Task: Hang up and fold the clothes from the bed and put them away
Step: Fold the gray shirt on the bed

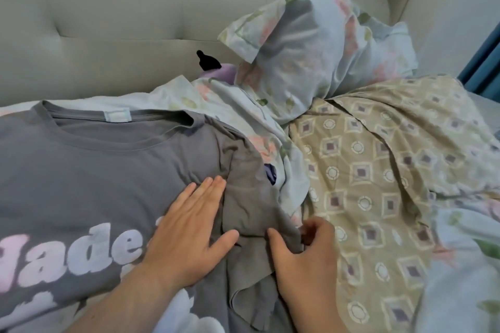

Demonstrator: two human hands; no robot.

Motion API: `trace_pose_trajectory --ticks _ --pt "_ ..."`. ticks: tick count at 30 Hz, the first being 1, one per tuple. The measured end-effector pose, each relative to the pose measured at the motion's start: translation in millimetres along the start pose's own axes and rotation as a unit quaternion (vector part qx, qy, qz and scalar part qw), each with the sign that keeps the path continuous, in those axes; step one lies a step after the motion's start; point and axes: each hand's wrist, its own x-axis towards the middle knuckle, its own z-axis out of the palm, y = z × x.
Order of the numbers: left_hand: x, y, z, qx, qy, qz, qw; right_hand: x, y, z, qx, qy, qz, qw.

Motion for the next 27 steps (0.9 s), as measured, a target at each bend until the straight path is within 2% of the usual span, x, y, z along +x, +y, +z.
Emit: trace_pose_trajectory --ticks 2,4,6,8,11,13,15,17,20,23,25,27 --pt "-3 3 -3 -0.009 0.018 0.004 1.000 0 8 2 0.010 0.036 -0.078 0.996" --pt "-6 9 -2 -0.011 0.058 -0.006 0.998 1 11 3 -0.021 -0.013 -0.143 0.989" --pt "-16 21 -3 -0.048 0.094 -0.060 0.993 4 13 2 -0.041 -0.077 -0.153 0.984" --pt "-31 34 -2 -0.066 0.098 -0.101 0.988 10 13 -2 -0.010 -0.134 -0.134 0.982" --pt "-48 44 0 -0.064 0.005 -0.117 0.991 9 9 -6 0.169 -0.192 0.015 0.967" --pt "-48 45 1 -0.019 -0.020 -0.117 0.993 24 4 -14 0.223 -0.220 0.074 0.947" --pt "-50 44 3 0.016 -0.023 -0.089 0.996 57 -4 -31 0.286 -0.226 0.124 0.923" --pt "-50 42 4 0.004 -0.022 -0.087 0.996 102 -6 -50 0.390 -0.178 0.172 0.887" --pt "-46 46 7 0.030 -0.029 -0.078 0.996 123 13 -58 0.423 -0.139 0.197 0.873" --pt "-46 46 10 0.064 -0.029 -0.071 0.995 113 27 -48 0.472 -0.211 0.240 0.821" --pt "-40 47 4 0.070 -0.026 -0.073 0.995 112 27 -52 0.457 -0.247 0.221 0.825" --pt "-20 55 -4 0.058 0.039 -0.048 0.996 118 30 -54 0.422 -0.246 0.172 0.856"
